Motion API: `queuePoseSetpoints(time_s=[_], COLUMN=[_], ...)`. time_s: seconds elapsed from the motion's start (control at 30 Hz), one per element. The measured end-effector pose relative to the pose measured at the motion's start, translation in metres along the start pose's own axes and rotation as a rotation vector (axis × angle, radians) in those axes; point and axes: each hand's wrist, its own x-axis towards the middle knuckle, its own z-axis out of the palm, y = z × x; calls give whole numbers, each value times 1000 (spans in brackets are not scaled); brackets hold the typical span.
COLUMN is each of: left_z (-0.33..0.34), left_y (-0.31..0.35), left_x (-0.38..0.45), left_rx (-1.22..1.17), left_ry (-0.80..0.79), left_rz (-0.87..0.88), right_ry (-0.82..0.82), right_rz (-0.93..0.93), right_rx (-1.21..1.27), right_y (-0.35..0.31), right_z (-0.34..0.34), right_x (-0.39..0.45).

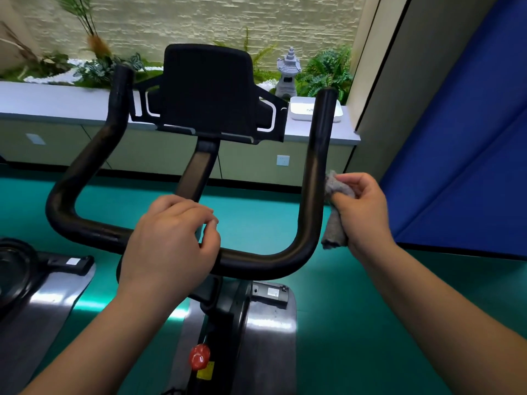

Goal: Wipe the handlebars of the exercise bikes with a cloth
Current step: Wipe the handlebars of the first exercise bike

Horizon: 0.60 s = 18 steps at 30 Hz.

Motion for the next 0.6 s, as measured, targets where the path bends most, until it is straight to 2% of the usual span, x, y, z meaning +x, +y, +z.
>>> queuePoseSetpoints(time_s=[0.1, 0.23, 0.6], left_z=[0, 0, 2], left_y=[2, 2, 2], left_x=[-1, -1, -2], left_rx=[12, 31, 59], left_ry=[-1, -7, 3], left_rz=[1, 4, 31], right_ry=[-1, -147, -233], right_rz=[-150, -321, -438], right_rx=[-95, -292, -288], right_y=[-14, -24, -3], right_z=[-10, -9, -20], right_x=[-2, -11, -72])
